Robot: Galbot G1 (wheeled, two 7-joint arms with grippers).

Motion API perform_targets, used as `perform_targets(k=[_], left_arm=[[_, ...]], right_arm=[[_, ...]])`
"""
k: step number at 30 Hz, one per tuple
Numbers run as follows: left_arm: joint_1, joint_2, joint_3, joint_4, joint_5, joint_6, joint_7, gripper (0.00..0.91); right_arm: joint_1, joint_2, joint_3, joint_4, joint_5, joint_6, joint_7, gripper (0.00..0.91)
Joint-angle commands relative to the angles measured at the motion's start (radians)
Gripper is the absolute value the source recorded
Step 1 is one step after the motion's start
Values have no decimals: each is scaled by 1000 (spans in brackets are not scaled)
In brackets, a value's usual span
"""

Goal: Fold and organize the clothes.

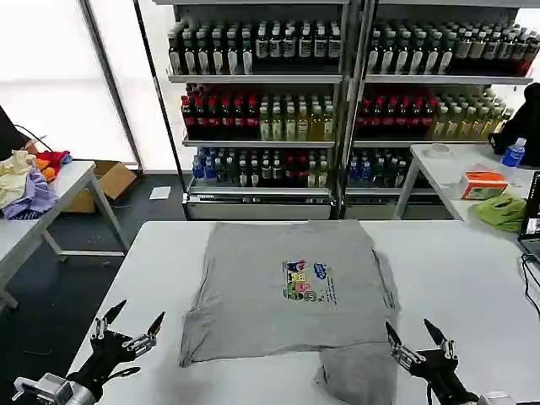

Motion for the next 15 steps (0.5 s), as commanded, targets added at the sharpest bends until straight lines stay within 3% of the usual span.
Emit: perform_targets(k=[1, 7, 15], left_arm=[[17, 90, 93, -16, -75, 132, -104, 907], [43, 110, 179, -34, -149, 177, -227, 907], [36, 88, 239, -7, -83, 163, -243, 907]], right_arm=[[-32, -71, -35, 2, 37, -46, 62, 907], [-98, -56, -102, 20, 5, -59, 102, 907], [-97, -47, -148, -24, -69, -28, 95, 907]])
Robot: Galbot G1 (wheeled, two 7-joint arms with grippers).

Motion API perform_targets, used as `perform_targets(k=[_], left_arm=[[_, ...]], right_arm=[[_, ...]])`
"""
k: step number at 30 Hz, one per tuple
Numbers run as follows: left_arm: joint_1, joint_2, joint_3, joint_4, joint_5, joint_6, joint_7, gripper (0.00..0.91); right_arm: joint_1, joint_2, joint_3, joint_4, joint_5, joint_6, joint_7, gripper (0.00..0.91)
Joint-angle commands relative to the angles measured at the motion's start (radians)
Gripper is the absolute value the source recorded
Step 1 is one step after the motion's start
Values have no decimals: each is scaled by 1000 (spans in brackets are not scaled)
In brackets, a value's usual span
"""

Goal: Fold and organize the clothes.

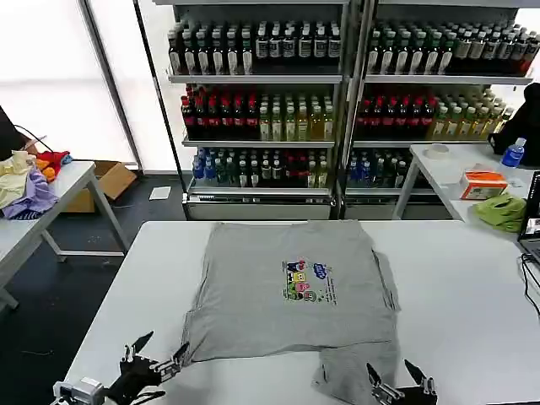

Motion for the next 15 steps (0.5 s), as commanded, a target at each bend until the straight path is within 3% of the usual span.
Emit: perform_targets(k=[1, 2, 3, 4, 6, 7, 8, 13, 14, 15], left_arm=[[6, 14, 73, 9, 9, 40, -64, 907], [4, 5, 79, 11, 14, 37, -66, 907], [3, -4, 86, 11, 19, 35, -70, 907], [-2, -18, 91, 12, 21, 32, -75, 907], [-15, -38, 108, 14, 28, 31, -81, 907], [-27, -49, 116, 15, 32, 32, -87, 907], [-50, -71, 130, 18, 56, 34, -96, 907], [-103, -121, 172, 31, 109, 31, -123, 877], [-104, -123, 180, 33, 110, 31, -129, 836], [-103, -123, 186, 34, 109, 33, -132, 695]], right_arm=[[-26, -20, -28, -5, -23, -1, 24, 907], [-28, -18, -38, -17, -43, 21, 13, 907], [-28, -14, -45, -19, -49, 26, 12, 816], [-26, -9, -51, -22, -49, 26, 14, 554], [-19, -3, -62, -30, -56, 26, 14, 433], [-18, -2, -66, -33, -58, 28, 15, 121], [-18, -1, -70, -36, -64, 31, 12, 0], [-16, 2, -89, -49, -65, 27, 26, 0], [-11, 5, -96, -61, -66, 28, 41, 0], [-8, 5, -100, -73, -75, 32, 38, 0]])
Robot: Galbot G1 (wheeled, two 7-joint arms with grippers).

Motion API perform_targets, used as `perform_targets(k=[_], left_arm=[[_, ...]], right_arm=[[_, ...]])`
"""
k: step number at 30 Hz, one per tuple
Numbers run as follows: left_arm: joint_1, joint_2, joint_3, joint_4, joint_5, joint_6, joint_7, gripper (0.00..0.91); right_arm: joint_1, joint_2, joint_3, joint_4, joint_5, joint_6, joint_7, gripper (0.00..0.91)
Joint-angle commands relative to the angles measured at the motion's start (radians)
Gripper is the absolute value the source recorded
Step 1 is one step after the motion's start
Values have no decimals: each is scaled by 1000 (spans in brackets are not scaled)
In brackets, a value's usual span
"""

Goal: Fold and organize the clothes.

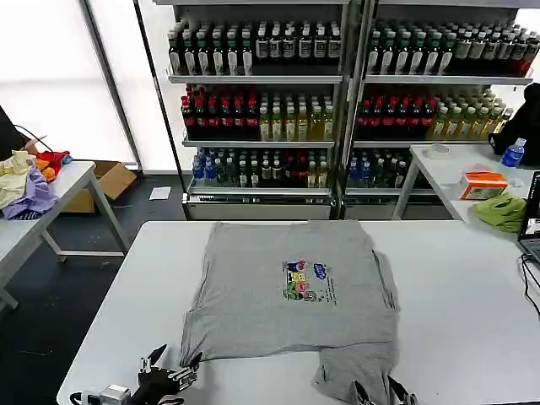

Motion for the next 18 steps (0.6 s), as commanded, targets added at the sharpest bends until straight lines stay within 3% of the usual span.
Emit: perform_targets(k=[1, 2, 4, 6, 18], left_arm=[[-41, -43, 56, 7, 38, 4, -33, 494], [-38, -42, 59, 7, 44, 7, -39, 282], [-37, -44, 60, 5, 43, 20, -41, 91], [-37, -48, 60, 7, 43, 17, -38, 0], [-24, -58, 58, 24, 38, -27, -22, 10]], right_arm=[[2, 0, -25, -29, -17, -2, 16, 0], [-1, 1, -28, -34, -16, 2, 17, 0], [-3, 1, -30, -37, -18, 5, 16, 0], [-8, 0, -34, -32, -18, 10, 15, 0], [-1, 1, 17, 8, 22, 10, 14, 0]])
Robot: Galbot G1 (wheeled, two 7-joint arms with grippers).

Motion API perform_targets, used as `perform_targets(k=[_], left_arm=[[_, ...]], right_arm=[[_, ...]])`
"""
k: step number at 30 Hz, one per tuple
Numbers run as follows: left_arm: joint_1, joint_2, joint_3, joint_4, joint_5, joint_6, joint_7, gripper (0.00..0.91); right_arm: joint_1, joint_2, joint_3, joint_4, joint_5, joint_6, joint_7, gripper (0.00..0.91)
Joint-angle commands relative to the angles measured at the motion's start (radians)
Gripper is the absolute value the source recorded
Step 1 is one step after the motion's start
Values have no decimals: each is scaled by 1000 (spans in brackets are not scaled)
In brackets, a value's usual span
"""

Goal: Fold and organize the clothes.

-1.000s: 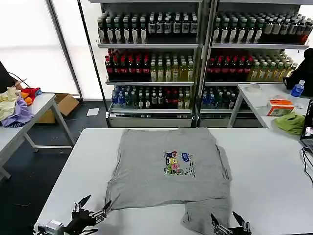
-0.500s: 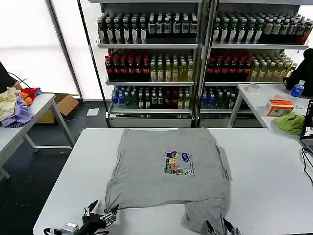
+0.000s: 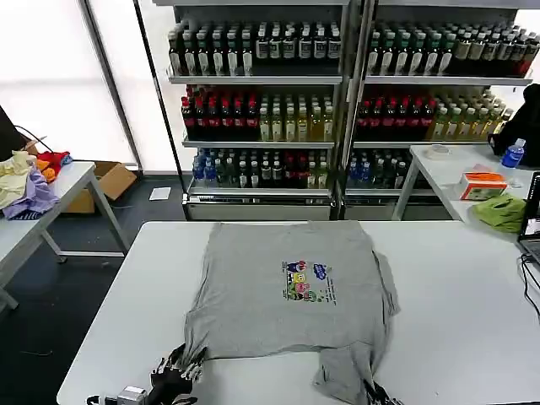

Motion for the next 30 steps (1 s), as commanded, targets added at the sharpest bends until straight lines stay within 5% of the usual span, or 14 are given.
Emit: perform_targets(k=[1, 14, 22, 30], left_arm=[[-4, -10, 11, 4, 6, -7, -5, 10], [101, -20, -60, -81, -29, -22, -22, 10], [218, -5, -167, -181, -30, 15, -17, 10], [197, 17, -220, -223, -71, 47, -5, 10]], right_arm=[[0, 6, 3, 3, 1, 2, 5, 0], [-73, 27, 77, 88, 84, -12, -16, 0], [-262, 28, 99, 192, -19, 19, -67, 0], [-230, 13, 125, 230, 8, 57, -82, 0]])
